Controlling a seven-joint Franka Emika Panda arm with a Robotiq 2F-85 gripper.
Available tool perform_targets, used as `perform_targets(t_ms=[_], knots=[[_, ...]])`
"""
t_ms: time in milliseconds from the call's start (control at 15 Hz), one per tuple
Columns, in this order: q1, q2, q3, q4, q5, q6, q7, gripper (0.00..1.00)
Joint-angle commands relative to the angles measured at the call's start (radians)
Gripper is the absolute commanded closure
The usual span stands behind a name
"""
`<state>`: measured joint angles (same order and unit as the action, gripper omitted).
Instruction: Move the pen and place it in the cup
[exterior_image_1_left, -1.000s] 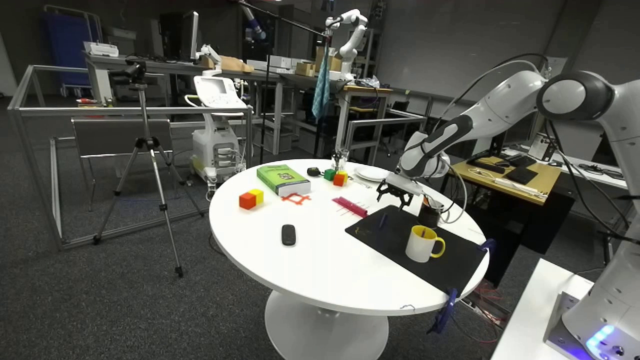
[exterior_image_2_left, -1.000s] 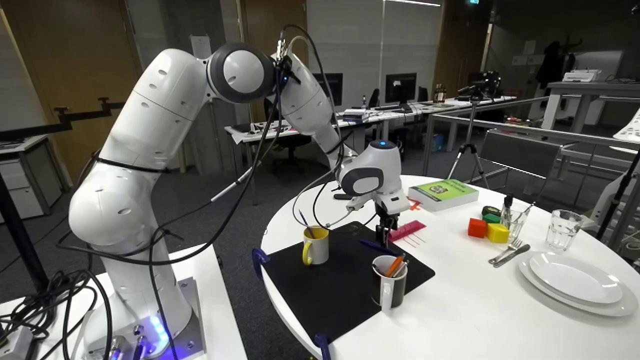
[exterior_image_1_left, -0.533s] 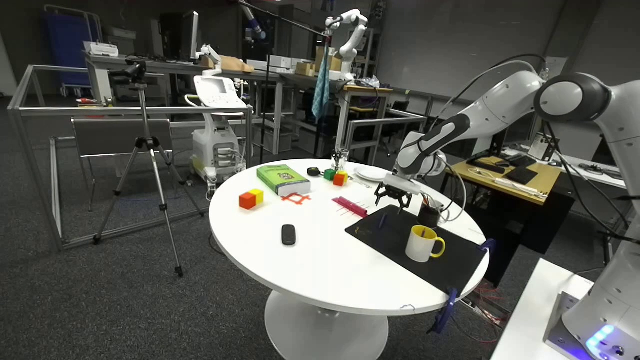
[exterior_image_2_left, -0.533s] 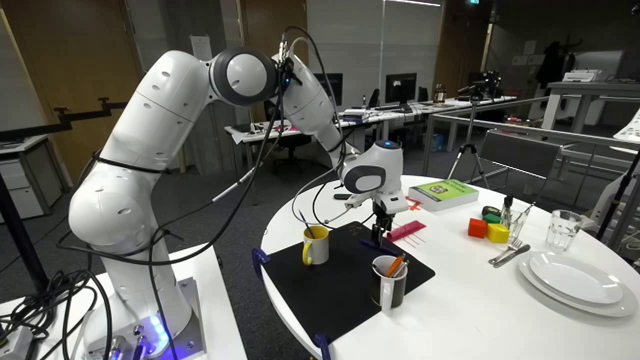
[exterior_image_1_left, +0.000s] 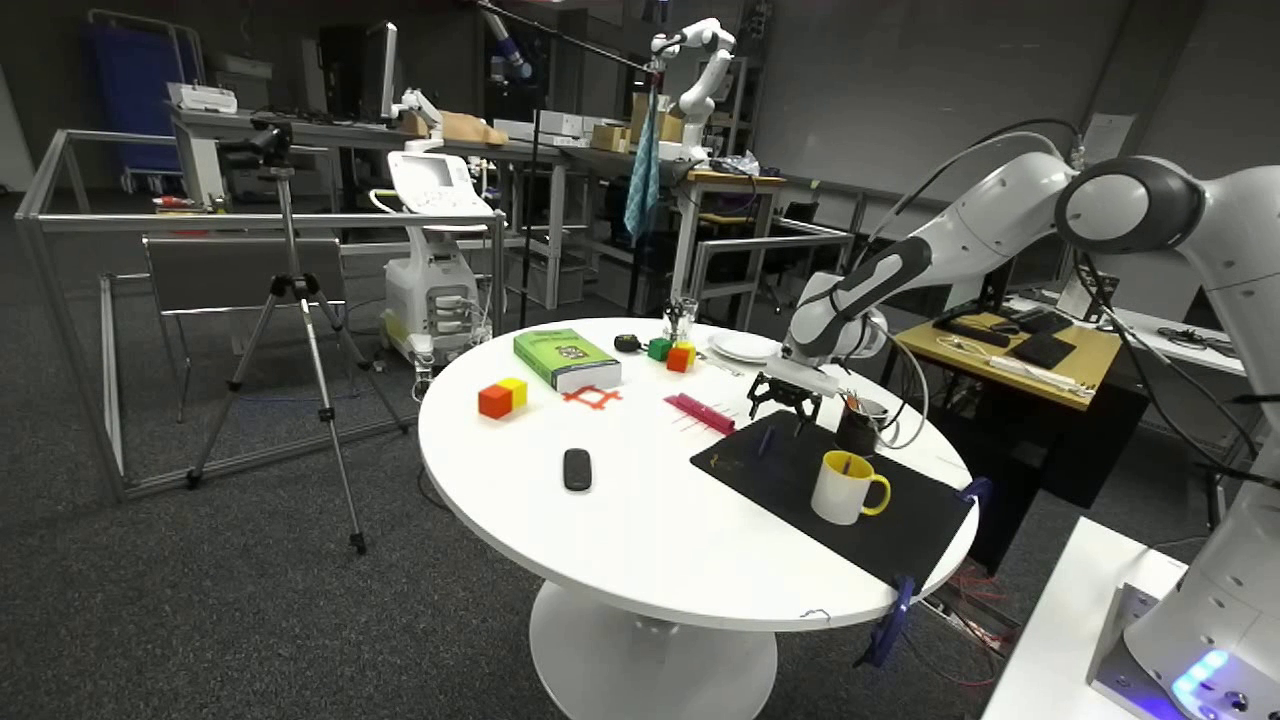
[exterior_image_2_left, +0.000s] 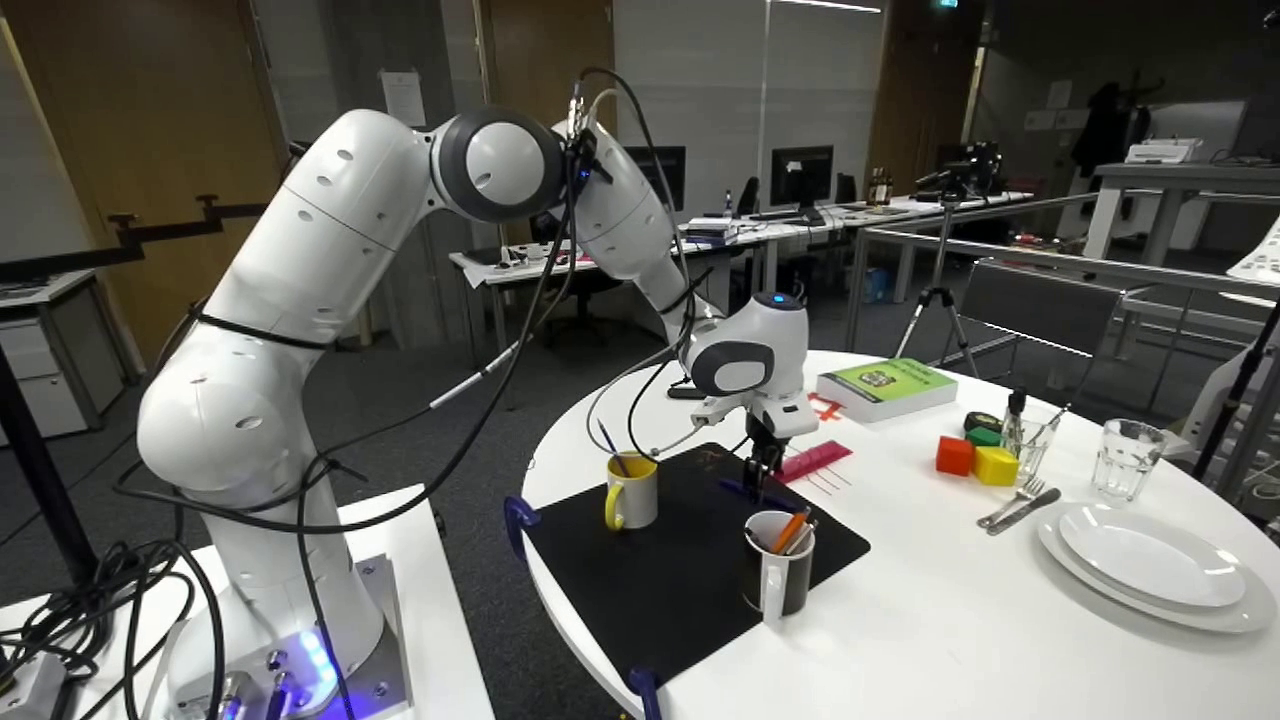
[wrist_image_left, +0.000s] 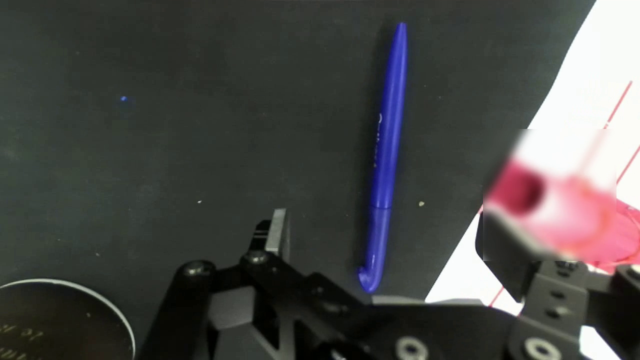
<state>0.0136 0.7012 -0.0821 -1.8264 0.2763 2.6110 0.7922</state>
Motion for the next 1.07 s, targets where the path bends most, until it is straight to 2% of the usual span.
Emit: perform_targets(t_ms=[0, 467, 1000], knots=[[-0.01, 0.02, 0.007, 0.036, 0.006, -0.041, -0.032, 0.0], [-0.012, 0.042, 0.004, 0.054, 0.003, -0.05, -0.051, 0.0], [-0.028, 0.048, 0.007, 0.111, 0.001, -0.153, -0.108, 0.0]])
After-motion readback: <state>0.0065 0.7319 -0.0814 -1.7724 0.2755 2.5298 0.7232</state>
